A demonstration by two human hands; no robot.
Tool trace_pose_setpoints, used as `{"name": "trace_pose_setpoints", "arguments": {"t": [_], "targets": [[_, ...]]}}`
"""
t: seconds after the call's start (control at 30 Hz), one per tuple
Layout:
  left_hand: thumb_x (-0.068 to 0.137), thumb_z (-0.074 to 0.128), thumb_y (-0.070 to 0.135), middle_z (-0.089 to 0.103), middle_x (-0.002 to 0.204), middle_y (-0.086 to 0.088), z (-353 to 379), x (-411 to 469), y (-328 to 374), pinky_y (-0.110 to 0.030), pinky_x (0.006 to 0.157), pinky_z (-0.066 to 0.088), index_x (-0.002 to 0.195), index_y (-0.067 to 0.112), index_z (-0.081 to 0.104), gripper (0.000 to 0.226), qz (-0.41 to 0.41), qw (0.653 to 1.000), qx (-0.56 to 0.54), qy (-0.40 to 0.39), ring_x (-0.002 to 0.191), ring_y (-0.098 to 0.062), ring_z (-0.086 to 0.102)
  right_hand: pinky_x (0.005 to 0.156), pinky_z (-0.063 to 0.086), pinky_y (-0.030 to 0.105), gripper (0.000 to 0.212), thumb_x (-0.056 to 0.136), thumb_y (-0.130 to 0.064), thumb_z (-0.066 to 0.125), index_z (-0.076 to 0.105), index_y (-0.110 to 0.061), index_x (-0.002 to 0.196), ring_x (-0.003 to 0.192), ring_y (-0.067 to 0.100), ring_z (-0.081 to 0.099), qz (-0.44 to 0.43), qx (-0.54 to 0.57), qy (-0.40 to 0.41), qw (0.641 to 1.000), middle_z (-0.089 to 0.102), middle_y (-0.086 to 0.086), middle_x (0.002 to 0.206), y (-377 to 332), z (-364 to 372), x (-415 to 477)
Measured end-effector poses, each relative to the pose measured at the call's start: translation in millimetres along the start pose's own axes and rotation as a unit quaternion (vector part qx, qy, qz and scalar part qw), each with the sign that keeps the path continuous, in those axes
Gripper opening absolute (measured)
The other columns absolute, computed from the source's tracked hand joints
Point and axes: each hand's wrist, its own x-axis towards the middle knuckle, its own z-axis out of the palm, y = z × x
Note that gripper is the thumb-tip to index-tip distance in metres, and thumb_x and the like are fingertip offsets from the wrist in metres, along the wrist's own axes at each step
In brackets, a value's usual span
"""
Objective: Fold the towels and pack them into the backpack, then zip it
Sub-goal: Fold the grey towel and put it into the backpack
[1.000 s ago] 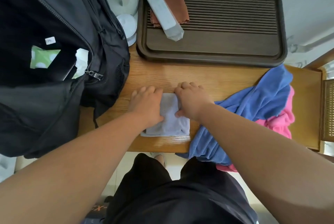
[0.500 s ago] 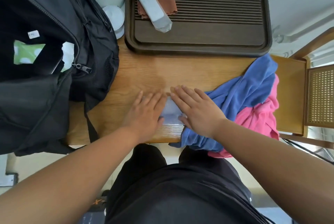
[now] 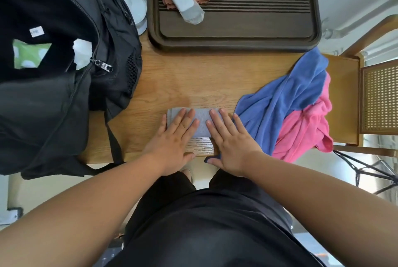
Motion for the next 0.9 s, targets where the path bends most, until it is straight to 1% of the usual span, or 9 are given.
{"name": "trace_pose_setpoints", "arguments": {"t": [0.07, 0.1, 0.17, 0.2, 0.37, 0.5, 0.63, 0.73, 0.9], "targets": [[0.095, 0.016, 0.072, -0.054, 0.147, -0.007, -6, 2, -3, -0.058, 0.120, -0.010, 0.148, 0.016, -0.036, 0.093, 0.010, 1.000, 0.001, -0.018, 0.140, -0.027, -0.045, 0.122, 0.003, 0.055, 0.096, 0.093, -0.075, 0.018, -0.005, -0.009, 0.159, 0.152, 0.037, -0.014, 0.002, 0.031, 0.011, 0.999, -0.015, 0.016, 0.165, 2, -12, 5], [0.095, 0.015, 0.072, -0.054, 0.147, -0.007, -9, 3, -5, -0.058, 0.120, -0.011, 0.148, 0.016, -0.035, 0.093, 0.017, 1.000, 0.000, -0.022, 0.140, -0.026, -0.045, 0.121, 0.015, 0.053, 0.088, 0.096, -0.071, 0.022, 0.015, -0.010, 0.159, 0.153, 0.037, 0.006, 0.013, 0.073, 0.043, 0.996, 0.008, 0.015, 0.167, 4, -22, 9], [0.095, 0.016, 0.072, -0.054, 0.148, -0.006, -15, 1, -10, -0.057, 0.120, -0.013, 0.148, 0.016, -0.036, 0.092, 0.035, 0.999, -0.004, -0.031, 0.140, -0.024, -0.045, 0.102, 0.040, 0.047, 0.056, 0.100, -0.055, 0.038, 0.053, -0.015, 0.135, 0.130, 0.034, 0.046, 0.060, 0.168, 0.132, 0.975, 0.052, 0.008, 0.140, 10, -40, 27], [0.095, 0.016, 0.071, -0.053, 0.148, -0.005, -17, 0, -11, -0.057, 0.120, -0.014, 0.148, 0.016, -0.036, 0.092, 0.041, 0.998, -0.003, -0.037, 0.140, -0.024, -0.044, 0.093, 0.042, 0.045, 0.042, 0.100, -0.048, 0.045, 0.056, -0.017, 0.126, 0.119, 0.033, 0.051, 0.088, 0.206, 0.147, 0.964, 0.057, 0.006, 0.127, 13, -47, 38], [0.099, 0.020, 0.062, -0.036, 0.160, 0.000, -26, -4, -10, -0.056, 0.121, -0.010, 0.155, 0.020, -0.022, 0.082, 0.022, 0.998, -0.046, -0.033, 0.147, -0.019, -0.034, 0.098, 0.038, 0.045, 0.049, 0.100, -0.049, 0.044, 0.049, -0.020, 0.139, 0.121, 0.031, 0.045, 0.045, 0.166, 0.064, 0.983, 0.050, 0.006, 0.134, 19, -46, 64], [0.100, 0.043, 0.050, 0.020, 0.164, 0.001, -42, 1, -1, -0.048, 0.119, 0.022, 0.157, 0.024, 0.016, 0.068, -0.084, 0.978, -0.186, 0.047, 0.148, -0.024, 0.023, 0.097, 0.036, 0.045, 0.061, 0.094, -0.063, 0.045, 0.056, -0.016, 0.131, 0.117, 0.030, 0.046, -0.009, 0.099, 0.062, 0.993, 0.052, 0.006, 0.128, 31, -40, 49], [0.091, 0.056, 0.060, 0.052, 0.137, 0.001, -56, 5, 6, -0.042, 0.104, 0.037, 0.140, 0.024, 0.047, 0.061, -0.151, 0.977, -0.148, -0.009, 0.127, -0.025, 0.045, 0.096, 0.034, 0.040, 0.055, 0.096, -0.059, 0.046, 0.052, -0.013, 0.126, 0.117, 0.028, 0.047, -0.032, 0.088, 0.034, 0.995, 0.053, 0.006, 0.126, 23, -48, 38], [0.079, 0.071, 0.056, 0.061, 0.099, 0.005, -71, 1, 12, -0.037, 0.079, 0.043, 0.100, 0.026, 0.059, 0.040, -0.184, 0.955, -0.232, 0.007, 0.101, -0.021, 0.057, 0.083, 0.044, 0.038, 0.042, 0.098, -0.051, 0.051, 0.046, -0.014, 0.116, 0.103, 0.027, 0.058, -0.035, 0.197, 0.009, 0.980, 0.060, 0.006, 0.111, 22, -66, 30], [0.066, 0.090, 0.035, 0.066, 0.095, 0.004, -108, -20, 13, -0.038, 0.074, 0.053, 0.097, 0.022, 0.064, 0.042, -0.248, 0.860, -0.438, 0.087, 0.089, -0.017, 0.062, 0.071, 0.050, 0.038, 0.040, 0.080, -0.047, 0.077, 0.050, -0.024, 0.099, 0.082, 0.020, 0.059, -0.032, 0.391, 0.107, 0.914, 0.063, 0.000, 0.089, 45, -105, 12]]}}
